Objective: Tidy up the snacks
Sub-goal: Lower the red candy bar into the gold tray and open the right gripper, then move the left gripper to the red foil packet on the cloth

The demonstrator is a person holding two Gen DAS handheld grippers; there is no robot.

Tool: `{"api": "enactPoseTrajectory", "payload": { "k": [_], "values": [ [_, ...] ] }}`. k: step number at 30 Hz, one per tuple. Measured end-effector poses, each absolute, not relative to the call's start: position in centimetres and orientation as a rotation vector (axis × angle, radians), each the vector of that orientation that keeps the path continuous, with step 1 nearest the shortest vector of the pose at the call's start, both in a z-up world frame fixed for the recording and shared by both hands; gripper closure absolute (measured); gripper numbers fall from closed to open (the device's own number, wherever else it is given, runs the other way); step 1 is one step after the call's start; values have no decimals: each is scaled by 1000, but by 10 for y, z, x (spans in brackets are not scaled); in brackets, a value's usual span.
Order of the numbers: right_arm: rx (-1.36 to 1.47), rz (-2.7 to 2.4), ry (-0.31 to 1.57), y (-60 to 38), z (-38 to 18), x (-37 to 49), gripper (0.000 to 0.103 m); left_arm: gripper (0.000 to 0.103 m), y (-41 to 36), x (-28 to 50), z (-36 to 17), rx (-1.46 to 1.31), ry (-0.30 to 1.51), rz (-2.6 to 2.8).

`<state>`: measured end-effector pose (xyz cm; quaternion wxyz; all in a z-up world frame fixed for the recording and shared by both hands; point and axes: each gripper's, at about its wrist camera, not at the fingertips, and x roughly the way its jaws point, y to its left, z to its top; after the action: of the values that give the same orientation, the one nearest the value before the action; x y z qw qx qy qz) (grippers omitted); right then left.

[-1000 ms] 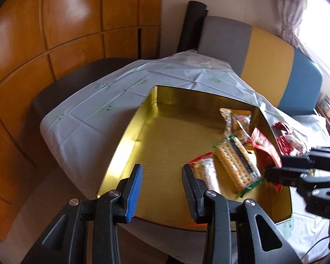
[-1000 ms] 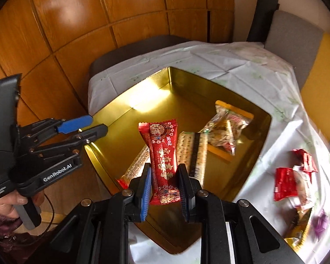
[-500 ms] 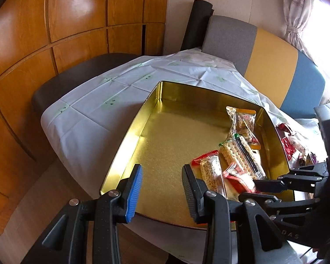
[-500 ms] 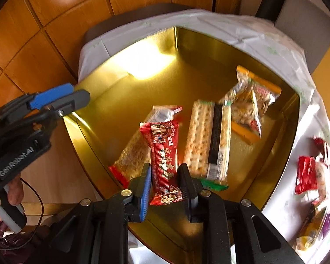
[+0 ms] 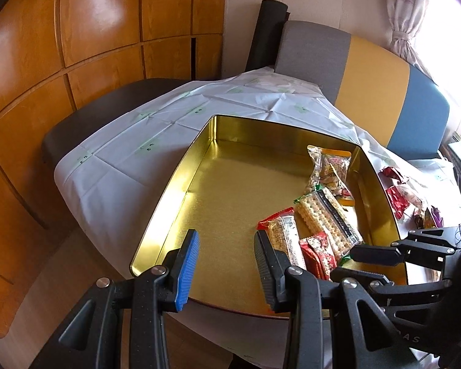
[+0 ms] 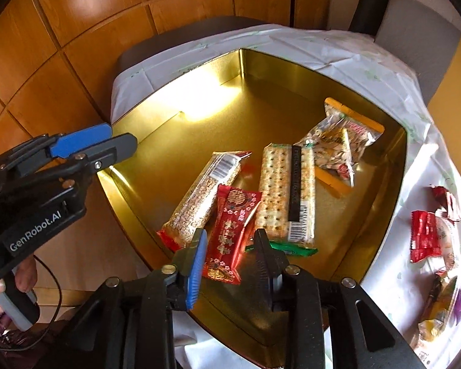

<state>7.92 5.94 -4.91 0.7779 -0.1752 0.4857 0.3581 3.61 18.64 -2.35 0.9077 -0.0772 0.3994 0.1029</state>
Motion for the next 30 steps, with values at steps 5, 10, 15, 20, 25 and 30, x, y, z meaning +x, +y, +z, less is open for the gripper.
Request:
{"api": "enactPoseTrajectory", "payload": {
  "k": [5,10,15,20,25,30],
  "values": [
    [-310,719,971,39,-34,75,65,66,180,34,-19,-134,809,203],
    [-238,669,890,16,-13,71,52,66,173,33,-16,-119,796,189],
    [-174,612,840,-9,4,71,45,66,166,33,-13,-107,795,172],
    [-119,533,830,-46,9,72,40,66,158,33,-11,-87,793,153],
    [-90,423,842,-104,9,73,33,66,149,35,-8,-66,793,125],
    [-85,282,885,-171,3,79,28,66,135,36,-1,-33,782,81]
  ]
}}
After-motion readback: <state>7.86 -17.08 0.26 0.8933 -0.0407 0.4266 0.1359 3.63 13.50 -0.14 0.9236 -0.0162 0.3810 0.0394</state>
